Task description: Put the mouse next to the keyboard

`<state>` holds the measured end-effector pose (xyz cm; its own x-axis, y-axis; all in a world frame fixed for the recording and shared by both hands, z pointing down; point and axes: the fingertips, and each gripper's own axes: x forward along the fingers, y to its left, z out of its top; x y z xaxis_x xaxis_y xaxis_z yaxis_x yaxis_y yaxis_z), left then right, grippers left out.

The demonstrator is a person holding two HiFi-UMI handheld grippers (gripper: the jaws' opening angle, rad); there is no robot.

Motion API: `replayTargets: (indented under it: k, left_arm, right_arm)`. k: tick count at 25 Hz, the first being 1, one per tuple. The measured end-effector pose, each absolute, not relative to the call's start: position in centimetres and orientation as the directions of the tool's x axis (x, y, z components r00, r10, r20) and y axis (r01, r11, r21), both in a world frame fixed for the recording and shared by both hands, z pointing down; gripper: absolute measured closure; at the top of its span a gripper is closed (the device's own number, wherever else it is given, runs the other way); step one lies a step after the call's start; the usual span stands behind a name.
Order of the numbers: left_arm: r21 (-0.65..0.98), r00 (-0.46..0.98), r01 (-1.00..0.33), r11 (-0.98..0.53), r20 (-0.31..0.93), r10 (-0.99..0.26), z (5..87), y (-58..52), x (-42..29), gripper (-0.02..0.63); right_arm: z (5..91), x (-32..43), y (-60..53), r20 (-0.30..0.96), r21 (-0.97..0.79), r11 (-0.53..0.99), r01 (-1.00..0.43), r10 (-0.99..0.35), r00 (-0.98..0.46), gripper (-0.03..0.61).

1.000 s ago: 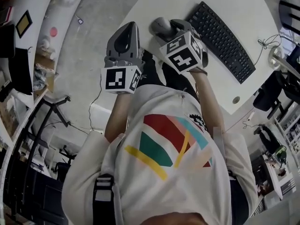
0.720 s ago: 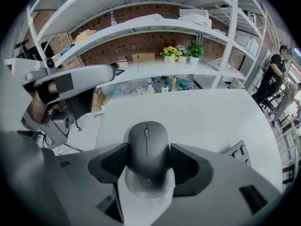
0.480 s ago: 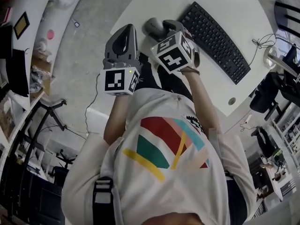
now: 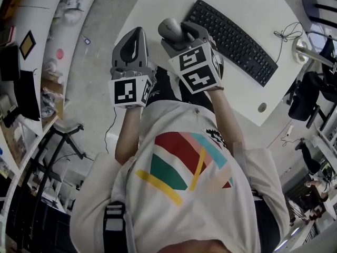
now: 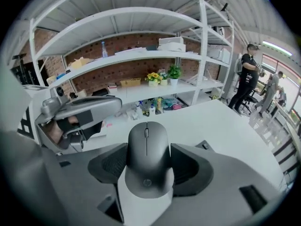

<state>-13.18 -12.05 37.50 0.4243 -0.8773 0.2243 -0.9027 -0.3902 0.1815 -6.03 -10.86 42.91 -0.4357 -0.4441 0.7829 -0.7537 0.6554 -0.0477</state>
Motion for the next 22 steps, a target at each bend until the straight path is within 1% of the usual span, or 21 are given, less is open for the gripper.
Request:
replayTargets:
  k: [5, 10, 16, 22]
  left_arm:
    - [0.126, 0.529, -0.848, -0.514, 0.198, -0.825, 35.2, -12.2, -8.2, 0.571]
    - [0.115, 0.659, -0.751, -0.65, 0.165, -0.733, 33.8, -11.8, -0.6, 0.571]
    - [0.071, 0.764, -0.641, -0.764, 0.148, -0.628, 32.5, -9.9, 9.2, 0.571]
    - [0.062, 0.802, -0.587, -0.807, 0.178, -0.57, 32.8, -8.1, 15.4, 0.571]
  right_arm:
    - [40.5, 0.1, -10.3, 0.767, 0.005, 0.562, -0.827, -0.533, -0.358, 0.281]
    - [39.6, 9.2, -7.9, 0.751, 0.028, 0.363, -0.932, -0.623, -0.22, 0.281]
    - [39.8, 22.1, -2.8, 0.759, 0.049, 0.131, -0.99, -0.649, -0.049, 0.281]
    - [40.4, 31.5, 2.0, 0.751, 0.021, -0.078, -0.997, -0.657, 0.067, 0.28]
